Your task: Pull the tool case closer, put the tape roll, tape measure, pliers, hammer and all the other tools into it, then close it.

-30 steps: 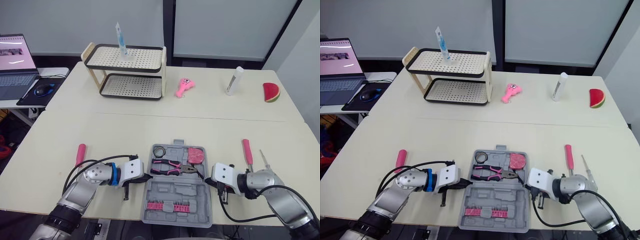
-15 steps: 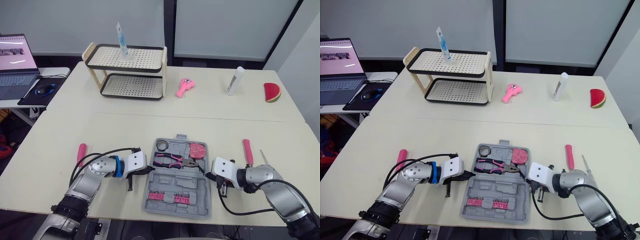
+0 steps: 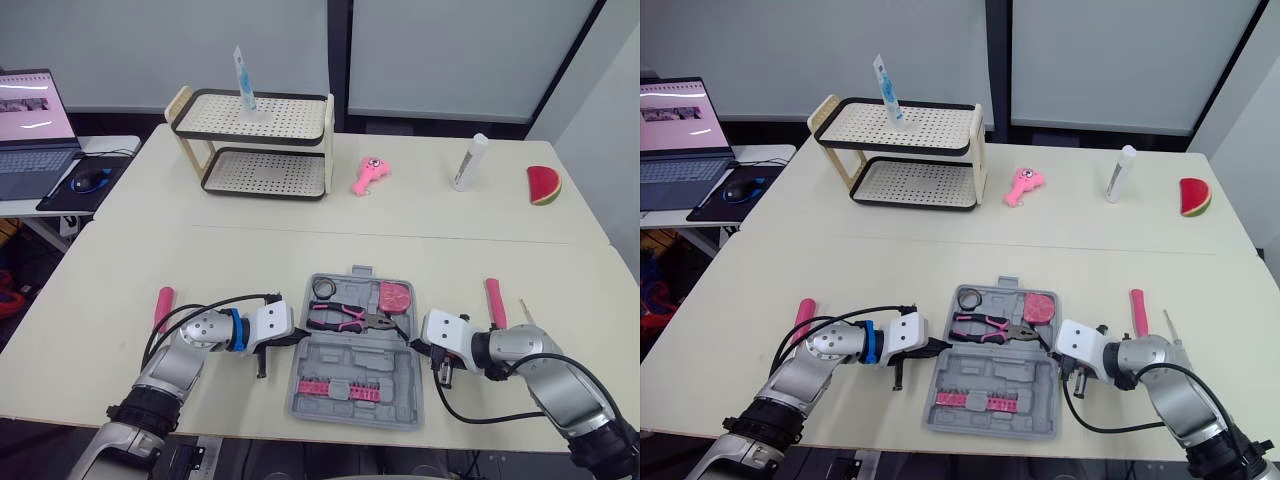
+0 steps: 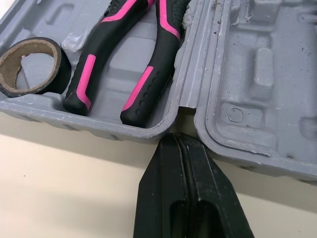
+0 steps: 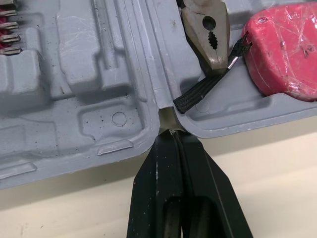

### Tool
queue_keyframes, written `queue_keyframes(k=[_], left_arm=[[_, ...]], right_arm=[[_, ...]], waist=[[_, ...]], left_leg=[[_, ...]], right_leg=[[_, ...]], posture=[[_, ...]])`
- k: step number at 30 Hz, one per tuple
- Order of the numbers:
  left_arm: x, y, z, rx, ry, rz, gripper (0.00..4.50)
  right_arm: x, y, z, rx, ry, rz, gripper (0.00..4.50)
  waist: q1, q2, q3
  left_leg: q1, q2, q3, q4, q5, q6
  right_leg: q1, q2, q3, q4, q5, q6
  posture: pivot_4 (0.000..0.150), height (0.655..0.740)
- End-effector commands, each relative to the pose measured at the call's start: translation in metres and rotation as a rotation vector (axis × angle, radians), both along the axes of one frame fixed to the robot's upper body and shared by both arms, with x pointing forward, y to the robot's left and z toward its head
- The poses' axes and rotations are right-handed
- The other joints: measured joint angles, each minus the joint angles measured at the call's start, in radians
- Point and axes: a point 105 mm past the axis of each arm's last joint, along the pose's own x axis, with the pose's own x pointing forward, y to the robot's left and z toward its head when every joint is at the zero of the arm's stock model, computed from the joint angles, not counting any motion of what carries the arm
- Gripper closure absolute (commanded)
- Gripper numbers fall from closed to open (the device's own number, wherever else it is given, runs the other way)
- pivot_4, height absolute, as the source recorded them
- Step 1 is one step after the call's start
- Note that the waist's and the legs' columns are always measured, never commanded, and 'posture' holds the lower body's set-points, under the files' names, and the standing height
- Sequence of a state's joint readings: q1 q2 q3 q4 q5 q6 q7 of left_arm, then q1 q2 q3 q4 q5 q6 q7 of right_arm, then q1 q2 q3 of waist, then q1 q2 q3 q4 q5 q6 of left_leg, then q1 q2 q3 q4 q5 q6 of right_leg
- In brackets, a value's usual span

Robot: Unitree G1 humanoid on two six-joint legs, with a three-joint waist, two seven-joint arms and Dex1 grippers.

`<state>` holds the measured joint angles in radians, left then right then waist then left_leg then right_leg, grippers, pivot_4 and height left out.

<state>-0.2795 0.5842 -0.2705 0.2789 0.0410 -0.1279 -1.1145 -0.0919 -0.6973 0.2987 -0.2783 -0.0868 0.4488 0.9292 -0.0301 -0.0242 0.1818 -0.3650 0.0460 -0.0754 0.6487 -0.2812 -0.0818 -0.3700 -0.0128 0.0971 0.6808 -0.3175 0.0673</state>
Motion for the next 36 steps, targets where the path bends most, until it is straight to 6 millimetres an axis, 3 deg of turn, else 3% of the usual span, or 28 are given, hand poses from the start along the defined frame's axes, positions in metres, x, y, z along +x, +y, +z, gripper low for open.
queue_keyframes(k=[1, 36], left_arm=[[-0.0023, -0.0102, -0.0085, 0.005, 0.005, -0.018, 4.49], [-0.0051, -0.0038, -0.0120, 0.027, 0.027, -0.007, 4.49]], right_arm=[[0.0006, 0.0199, 0.0120, 0.055, -0.046, 0.067, 4.50], [0.0051, 0.0155, 0.0122, 0.039, -0.053, 0.052, 4.50]], waist=[[0.000, 0.000, 0.000], [-0.002, 0.001, 0.000]], left_leg=[[0.000, 0.000, 0.000, 0.000, 0.000, 0.000], [0.000, 0.000, 0.000, 0.000, 0.000, 0.000]], right_leg=[[0.000, 0.000, 0.000, 0.000, 0.000, 0.000], [0.000, 0.000, 0.000, 0.000, 0.000, 0.000]], posture=[[0.150, 0.7350], [0.150, 0.7350]])
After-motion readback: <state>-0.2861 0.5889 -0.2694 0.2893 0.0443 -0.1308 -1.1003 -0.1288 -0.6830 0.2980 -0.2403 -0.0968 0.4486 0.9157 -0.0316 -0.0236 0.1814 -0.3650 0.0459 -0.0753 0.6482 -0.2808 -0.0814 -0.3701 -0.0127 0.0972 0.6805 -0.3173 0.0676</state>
